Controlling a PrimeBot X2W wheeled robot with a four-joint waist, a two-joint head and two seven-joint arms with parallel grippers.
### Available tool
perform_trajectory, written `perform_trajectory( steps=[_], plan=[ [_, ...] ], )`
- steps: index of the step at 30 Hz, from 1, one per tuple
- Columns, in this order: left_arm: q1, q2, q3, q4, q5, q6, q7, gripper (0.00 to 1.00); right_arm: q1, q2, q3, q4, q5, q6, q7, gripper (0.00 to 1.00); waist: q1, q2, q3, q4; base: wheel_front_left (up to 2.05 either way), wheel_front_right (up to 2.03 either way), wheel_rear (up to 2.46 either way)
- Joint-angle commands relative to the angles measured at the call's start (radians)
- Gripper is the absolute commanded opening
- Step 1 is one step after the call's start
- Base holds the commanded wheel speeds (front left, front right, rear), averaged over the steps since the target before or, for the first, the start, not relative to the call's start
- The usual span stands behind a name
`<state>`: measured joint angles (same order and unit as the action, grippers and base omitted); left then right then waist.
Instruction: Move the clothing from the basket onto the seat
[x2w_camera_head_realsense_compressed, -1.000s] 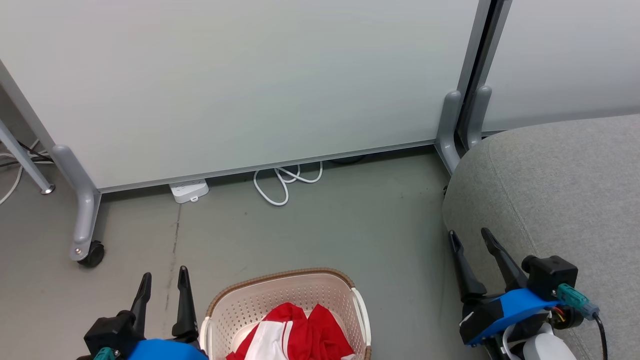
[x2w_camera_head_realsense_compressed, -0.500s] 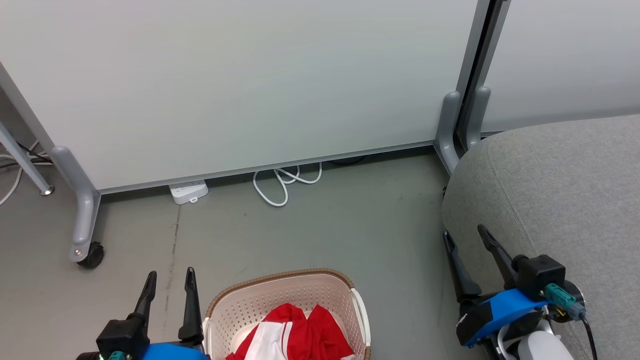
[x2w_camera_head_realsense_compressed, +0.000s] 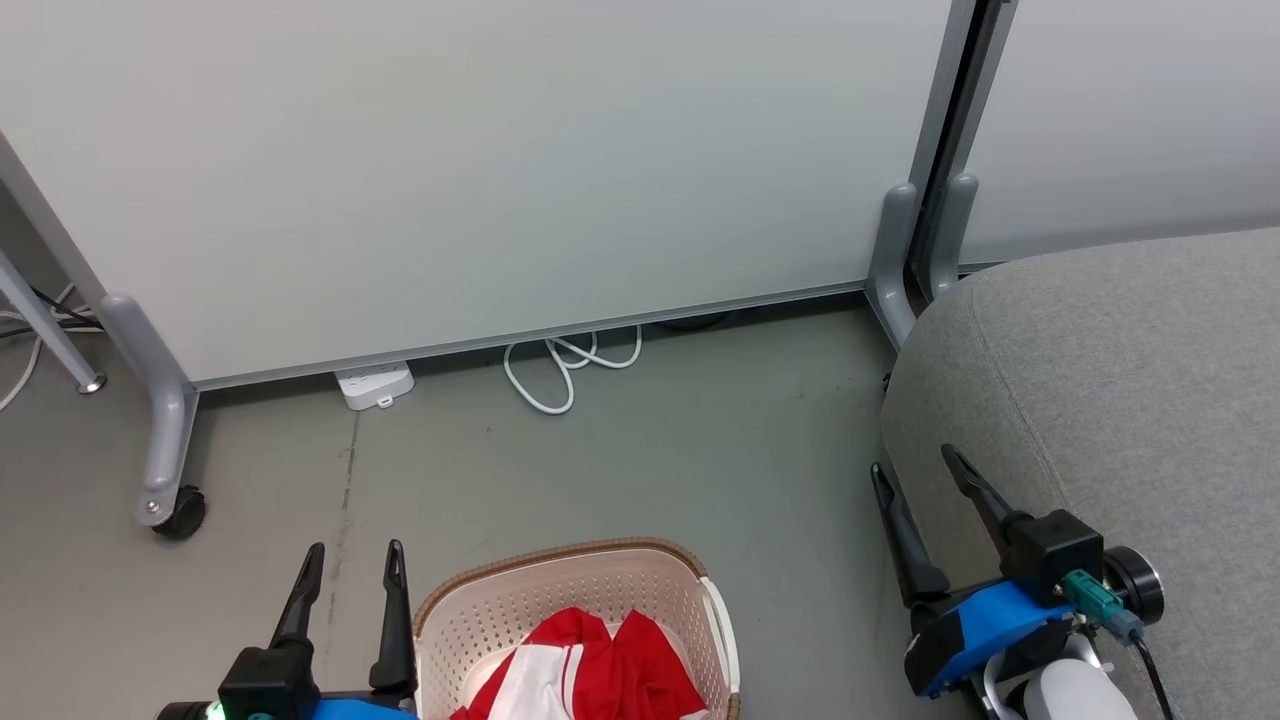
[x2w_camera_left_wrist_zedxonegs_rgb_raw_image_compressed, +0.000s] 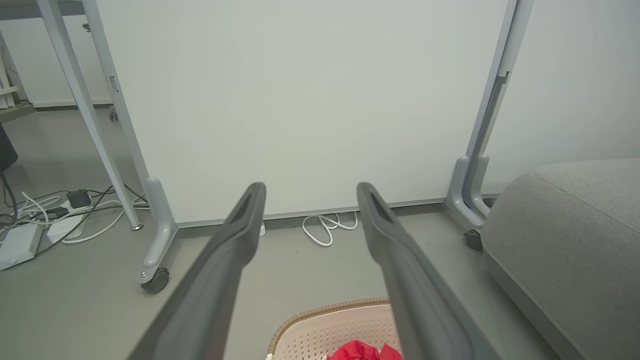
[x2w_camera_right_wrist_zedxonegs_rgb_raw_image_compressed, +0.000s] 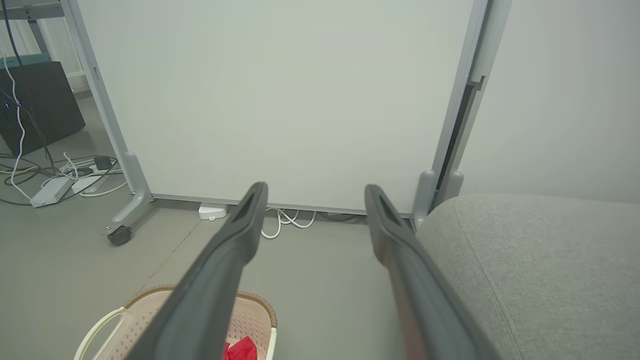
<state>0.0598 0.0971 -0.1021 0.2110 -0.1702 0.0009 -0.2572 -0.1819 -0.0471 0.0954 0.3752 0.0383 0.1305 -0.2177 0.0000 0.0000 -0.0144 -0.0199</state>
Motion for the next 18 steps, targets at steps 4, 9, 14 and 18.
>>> perform_trajectory(
  steps=[4,9,14,18],
  plan=[
    [0.009,0.008,-0.002,-0.005,0.003,0.009,-0.004,1.0,-0.013,-0.006,0.004,0.004,-0.01,0.0,-0.007,1.0,0.0,0.0,0.0,0.001,0.0,0.0,0.0],
    [0.01,0.01,-0.006,-0.007,-0.004,0.011,-0.002,1.0,-0.011,-0.006,0.003,0.002,-0.009,0.0,-0.005,1.0,0.0,0.0,0.001,0.001,0.0,0.0,0.0],
    [0.013,0.01,-0.01,-0.003,-0.014,0.013,0.007,1.0,-0.014,-0.006,0.01,-0.003,-0.002,0.0,-0.003,1.0,0.0,0.0,0.008,-0.007,0.0,0.0,0.0],
    [-0.022,0.016,-0.026,0.021,-0.028,-0.019,0.034,1.0,-0.04,-0.005,0.025,-0.019,0.007,0.0,-0.003,1.0,0.0,0.0,0.052,-0.029,0.0,0.0,0.0]
  ],
)
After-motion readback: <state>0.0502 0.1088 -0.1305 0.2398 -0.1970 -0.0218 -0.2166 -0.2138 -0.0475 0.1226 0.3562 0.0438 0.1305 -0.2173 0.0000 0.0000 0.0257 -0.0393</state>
